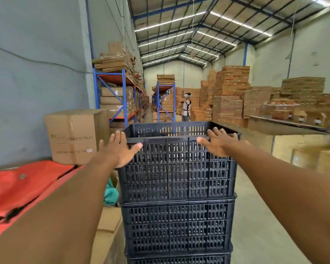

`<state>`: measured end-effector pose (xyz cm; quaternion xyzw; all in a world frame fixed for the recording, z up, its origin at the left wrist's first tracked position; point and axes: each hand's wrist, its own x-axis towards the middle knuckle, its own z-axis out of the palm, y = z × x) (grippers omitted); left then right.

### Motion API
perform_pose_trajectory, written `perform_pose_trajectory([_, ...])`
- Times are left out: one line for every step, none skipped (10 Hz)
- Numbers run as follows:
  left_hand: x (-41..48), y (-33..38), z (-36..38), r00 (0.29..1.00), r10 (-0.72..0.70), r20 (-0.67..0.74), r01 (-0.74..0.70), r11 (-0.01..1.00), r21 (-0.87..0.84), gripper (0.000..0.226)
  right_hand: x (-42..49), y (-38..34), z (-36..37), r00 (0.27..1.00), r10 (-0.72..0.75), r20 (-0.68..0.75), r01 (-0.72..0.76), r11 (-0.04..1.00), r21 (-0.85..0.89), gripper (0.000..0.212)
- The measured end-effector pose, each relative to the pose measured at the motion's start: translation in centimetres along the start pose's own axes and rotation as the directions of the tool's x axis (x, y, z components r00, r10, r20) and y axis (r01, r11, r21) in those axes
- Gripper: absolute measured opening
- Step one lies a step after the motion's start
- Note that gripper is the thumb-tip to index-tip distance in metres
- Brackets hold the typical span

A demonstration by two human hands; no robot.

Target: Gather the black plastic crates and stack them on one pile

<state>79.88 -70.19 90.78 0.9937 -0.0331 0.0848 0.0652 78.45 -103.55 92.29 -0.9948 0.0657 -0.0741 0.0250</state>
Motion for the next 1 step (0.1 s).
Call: perform_pose_trajectory([-3.06,0.14,-0.3,1.0,-0.02,-0.017,0.02,1.0,0.005,0.092,-2.4,-0.12,0.1,0.999,-0.053,0.009,0.053,0.999,0.014,0.097])
